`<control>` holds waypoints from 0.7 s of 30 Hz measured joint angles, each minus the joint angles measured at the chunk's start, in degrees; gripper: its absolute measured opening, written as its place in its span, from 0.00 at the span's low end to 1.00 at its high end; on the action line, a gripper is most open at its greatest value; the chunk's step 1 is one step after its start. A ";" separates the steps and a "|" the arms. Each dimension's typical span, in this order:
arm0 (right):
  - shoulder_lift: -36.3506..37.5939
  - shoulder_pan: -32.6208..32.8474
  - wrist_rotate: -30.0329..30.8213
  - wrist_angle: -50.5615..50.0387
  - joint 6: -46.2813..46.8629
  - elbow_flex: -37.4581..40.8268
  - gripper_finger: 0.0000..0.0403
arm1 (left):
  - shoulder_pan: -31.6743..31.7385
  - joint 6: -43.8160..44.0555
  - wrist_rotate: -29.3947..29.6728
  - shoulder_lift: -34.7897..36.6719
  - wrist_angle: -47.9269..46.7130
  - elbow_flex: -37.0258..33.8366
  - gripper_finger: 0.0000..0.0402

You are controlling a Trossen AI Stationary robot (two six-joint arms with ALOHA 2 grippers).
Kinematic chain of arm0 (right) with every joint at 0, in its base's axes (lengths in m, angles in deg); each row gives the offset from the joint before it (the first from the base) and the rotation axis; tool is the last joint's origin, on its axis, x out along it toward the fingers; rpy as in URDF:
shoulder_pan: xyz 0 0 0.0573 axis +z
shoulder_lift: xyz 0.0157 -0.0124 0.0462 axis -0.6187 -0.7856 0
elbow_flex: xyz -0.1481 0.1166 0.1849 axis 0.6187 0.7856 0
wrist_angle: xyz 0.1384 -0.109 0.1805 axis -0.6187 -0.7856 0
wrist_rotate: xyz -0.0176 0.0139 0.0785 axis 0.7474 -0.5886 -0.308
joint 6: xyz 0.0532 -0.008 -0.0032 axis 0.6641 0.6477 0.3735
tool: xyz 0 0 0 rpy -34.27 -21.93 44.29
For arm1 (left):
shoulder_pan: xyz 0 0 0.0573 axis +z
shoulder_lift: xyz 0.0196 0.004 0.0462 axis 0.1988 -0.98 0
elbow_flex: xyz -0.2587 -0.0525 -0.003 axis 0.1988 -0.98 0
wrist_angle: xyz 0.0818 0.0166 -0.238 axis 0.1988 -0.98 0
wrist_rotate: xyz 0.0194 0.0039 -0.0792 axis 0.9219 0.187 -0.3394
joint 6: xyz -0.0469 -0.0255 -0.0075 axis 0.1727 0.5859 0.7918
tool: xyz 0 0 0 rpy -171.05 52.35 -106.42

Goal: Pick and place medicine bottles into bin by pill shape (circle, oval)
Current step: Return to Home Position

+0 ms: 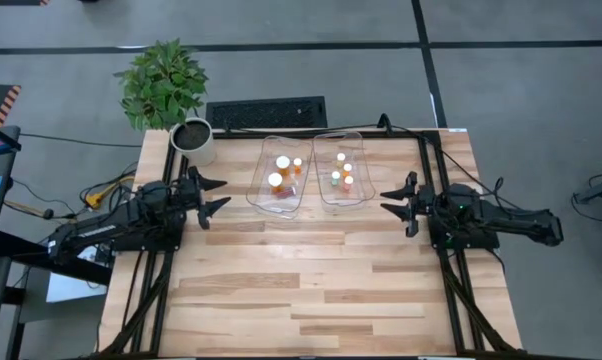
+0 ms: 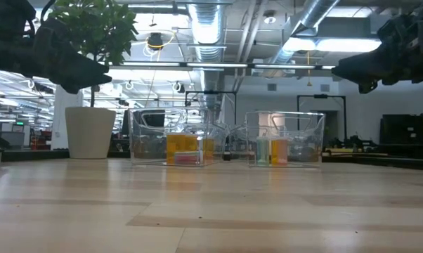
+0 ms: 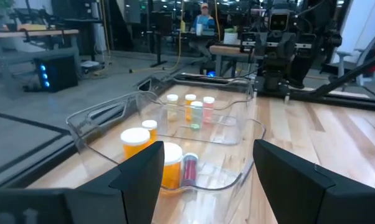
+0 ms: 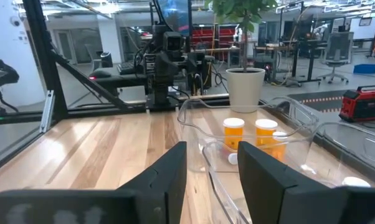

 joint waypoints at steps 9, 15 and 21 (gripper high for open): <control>-0.02 0.00 0.00 -0.09 0.00 0.02 0.38 | -5.29 -3.15 -1.38 -0.28 7.47 -2.54 0.60; -0.02 0.00 -0.02 -0.11 0.00 0.04 0.37 | -11.71 -4.95 -1.25 -0.28 7.54 -2.56 0.60; -0.02 0.00 -0.02 -0.15 0.00 0.07 0.38 | -17.73 -10.52 0.01 -0.26 7.72 -2.62 0.60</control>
